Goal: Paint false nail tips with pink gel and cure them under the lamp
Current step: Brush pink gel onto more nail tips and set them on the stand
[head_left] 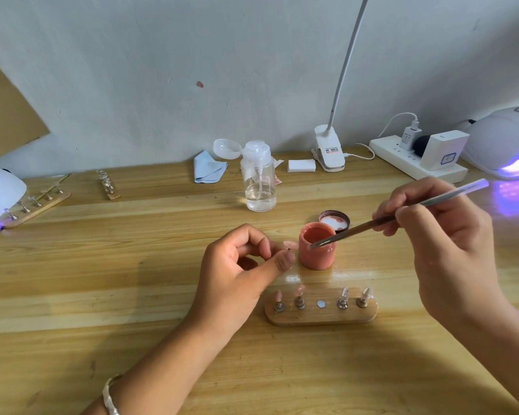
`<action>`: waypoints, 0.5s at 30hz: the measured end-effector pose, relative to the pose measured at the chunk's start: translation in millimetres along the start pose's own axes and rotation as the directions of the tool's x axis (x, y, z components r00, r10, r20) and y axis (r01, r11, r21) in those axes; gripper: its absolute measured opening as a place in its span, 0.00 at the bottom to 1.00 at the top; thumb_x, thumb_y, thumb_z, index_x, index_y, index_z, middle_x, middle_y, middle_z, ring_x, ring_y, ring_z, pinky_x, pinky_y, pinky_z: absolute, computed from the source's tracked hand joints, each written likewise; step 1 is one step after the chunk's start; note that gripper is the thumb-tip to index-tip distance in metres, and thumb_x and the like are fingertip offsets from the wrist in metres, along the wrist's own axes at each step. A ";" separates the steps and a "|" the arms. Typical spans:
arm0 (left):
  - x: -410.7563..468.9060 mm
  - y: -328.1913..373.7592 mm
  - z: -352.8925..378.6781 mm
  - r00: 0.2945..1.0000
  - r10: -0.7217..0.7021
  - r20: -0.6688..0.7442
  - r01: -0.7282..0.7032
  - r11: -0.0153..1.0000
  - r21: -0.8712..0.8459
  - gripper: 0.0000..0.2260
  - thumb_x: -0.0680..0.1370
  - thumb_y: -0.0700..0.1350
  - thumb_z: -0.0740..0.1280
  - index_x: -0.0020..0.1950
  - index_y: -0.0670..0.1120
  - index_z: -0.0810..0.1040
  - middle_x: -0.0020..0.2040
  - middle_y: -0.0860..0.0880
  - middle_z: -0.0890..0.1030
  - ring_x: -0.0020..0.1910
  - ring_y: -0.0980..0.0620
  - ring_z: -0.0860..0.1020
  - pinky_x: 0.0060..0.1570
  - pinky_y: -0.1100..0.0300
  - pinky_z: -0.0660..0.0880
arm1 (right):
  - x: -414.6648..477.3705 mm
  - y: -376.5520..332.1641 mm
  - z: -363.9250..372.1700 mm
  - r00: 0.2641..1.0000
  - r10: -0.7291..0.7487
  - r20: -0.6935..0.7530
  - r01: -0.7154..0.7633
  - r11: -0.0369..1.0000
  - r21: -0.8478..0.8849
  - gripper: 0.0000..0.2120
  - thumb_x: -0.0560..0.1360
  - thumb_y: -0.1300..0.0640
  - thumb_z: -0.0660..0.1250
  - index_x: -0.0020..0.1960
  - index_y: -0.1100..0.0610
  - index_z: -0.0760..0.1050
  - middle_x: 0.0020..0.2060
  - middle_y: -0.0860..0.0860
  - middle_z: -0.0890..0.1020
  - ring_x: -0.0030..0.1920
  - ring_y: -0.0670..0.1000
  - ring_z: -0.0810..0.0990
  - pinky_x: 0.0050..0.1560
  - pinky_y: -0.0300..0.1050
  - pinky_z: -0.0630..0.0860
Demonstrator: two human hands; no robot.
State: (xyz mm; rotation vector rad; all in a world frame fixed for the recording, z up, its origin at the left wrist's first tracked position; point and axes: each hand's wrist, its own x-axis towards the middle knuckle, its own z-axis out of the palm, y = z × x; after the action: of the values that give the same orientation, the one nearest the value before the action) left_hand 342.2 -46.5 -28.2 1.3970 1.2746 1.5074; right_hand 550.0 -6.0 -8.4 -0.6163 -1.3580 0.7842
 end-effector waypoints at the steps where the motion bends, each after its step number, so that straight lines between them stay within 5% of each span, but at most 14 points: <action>1: -0.1 -0.1 -0.1 1.000 0.002 -0.002 -0.002 1.000 0.003 0.14 0.66 0.47 0.79 0.33 0.52 0.73 0.41 0.43 0.86 0.50 0.44 0.85 0.53 0.33 0.75 | 0.8 -0.1 -0.8 1.000 0.003 -0.014 -0.003 1.000 -0.004 0.07 0.69 0.56 0.63 0.38 0.48 0.78 0.33 0.47 0.82 0.36 0.47 0.78 0.40 0.38 0.74; 4: 0.0 -0.4 0.3 1.000 -0.004 -0.002 0.004 1.000 -0.003 0.14 0.67 0.46 0.79 0.33 0.51 0.73 0.42 0.43 0.86 0.50 0.40 0.84 0.49 0.33 0.75 | -0.1 -1.1 -0.7 1.000 -0.011 0.010 0.011 1.000 0.001 0.08 0.69 0.56 0.63 0.38 0.47 0.79 0.34 0.48 0.82 0.36 0.47 0.79 0.41 0.39 0.74; 9: 0.6 -1.0 0.5 1.000 -0.003 0.016 0.003 1.000 -0.023 0.14 0.67 0.45 0.80 0.33 0.50 0.74 0.41 0.44 0.86 0.40 0.51 0.80 0.44 0.47 0.72 | -5.7 -1.1 3.6 0.992 -0.042 0.123 0.041 0.999 0.015 0.05 0.74 0.60 0.62 0.44 0.55 0.76 0.38 0.45 0.84 0.40 0.44 0.81 0.43 0.35 0.76; 15: 0.7 -0.3 -0.4 1.000 0.007 0.011 -0.007 1.000 -0.007 0.14 0.66 0.47 0.79 0.33 0.51 0.74 0.42 0.42 0.86 0.50 0.46 0.85 0.52 0.38 0.76 | -0.8 -1.0 -0.2 0.999 -0.020 0.033 0.020 1.000 0.007 0.07 0.70 0.58 0.63 0.40 0.49 0.78 0.34 0.45 0.82 0.36 0.44 0.79 0.40 0.36 0.74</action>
State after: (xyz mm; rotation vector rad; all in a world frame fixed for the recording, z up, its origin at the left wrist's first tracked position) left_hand 341.6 -45.8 -28.3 1.4048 1.2573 1.5056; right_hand 550.3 -7.2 -8.2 -0.5863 -1.3891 0.7853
